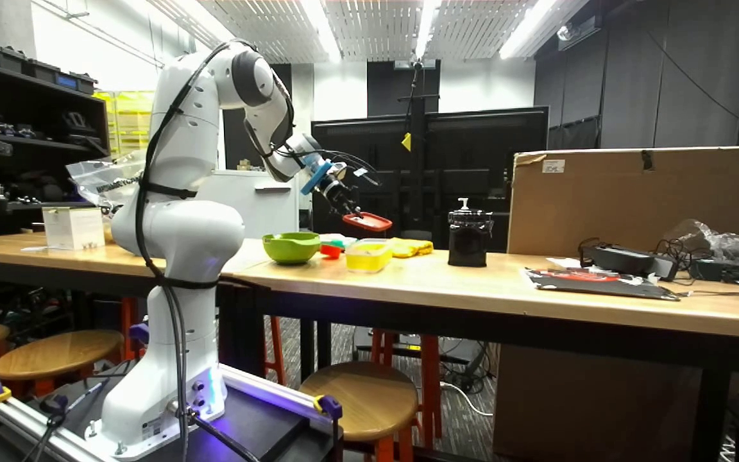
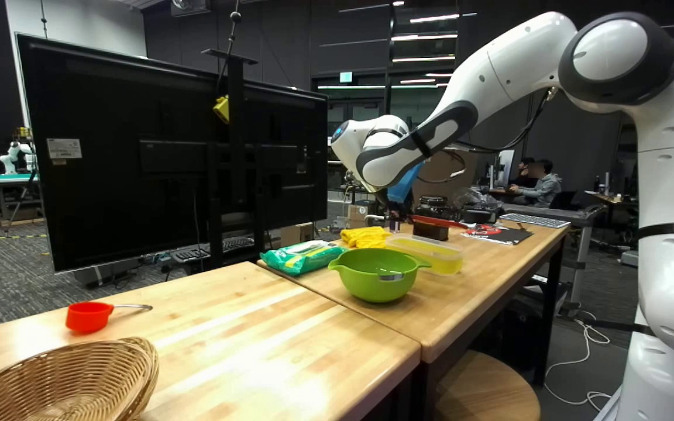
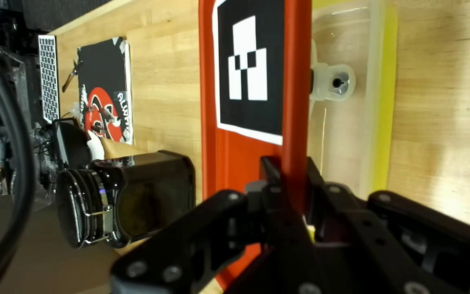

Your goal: Put the red lid on the right side of the counter.

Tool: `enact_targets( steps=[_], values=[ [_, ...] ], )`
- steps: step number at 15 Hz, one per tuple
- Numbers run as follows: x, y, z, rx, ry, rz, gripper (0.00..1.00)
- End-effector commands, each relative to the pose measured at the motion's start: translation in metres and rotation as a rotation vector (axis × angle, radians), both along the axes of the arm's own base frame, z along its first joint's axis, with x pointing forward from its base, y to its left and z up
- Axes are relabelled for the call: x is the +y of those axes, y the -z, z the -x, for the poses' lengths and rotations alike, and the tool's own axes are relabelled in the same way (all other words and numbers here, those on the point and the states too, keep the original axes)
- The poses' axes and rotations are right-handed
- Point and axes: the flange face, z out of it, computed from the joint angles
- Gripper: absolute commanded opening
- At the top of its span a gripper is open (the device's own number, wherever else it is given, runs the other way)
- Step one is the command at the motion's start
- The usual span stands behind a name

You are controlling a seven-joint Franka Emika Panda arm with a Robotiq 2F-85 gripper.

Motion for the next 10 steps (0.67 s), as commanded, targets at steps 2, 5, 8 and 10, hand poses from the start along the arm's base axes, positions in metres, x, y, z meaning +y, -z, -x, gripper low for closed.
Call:
enact_targets(
  steps=[2, 5, 8, 10],
  values=[
    [-0.029, -0.045, 0.018, -0.021, 0.001, 0.006, 0.04],
    [-0.058, -0.070, 0.027, -0.035, 0.018, 0.006, 0.04],
    [-0.091, -0.088, 0.034, -0.042, 0.037, -0.001, 0.04],
    [-0.114, -0.095, 0.037, -0.040, 0.045, -0.004, 0.04]
  ],
)
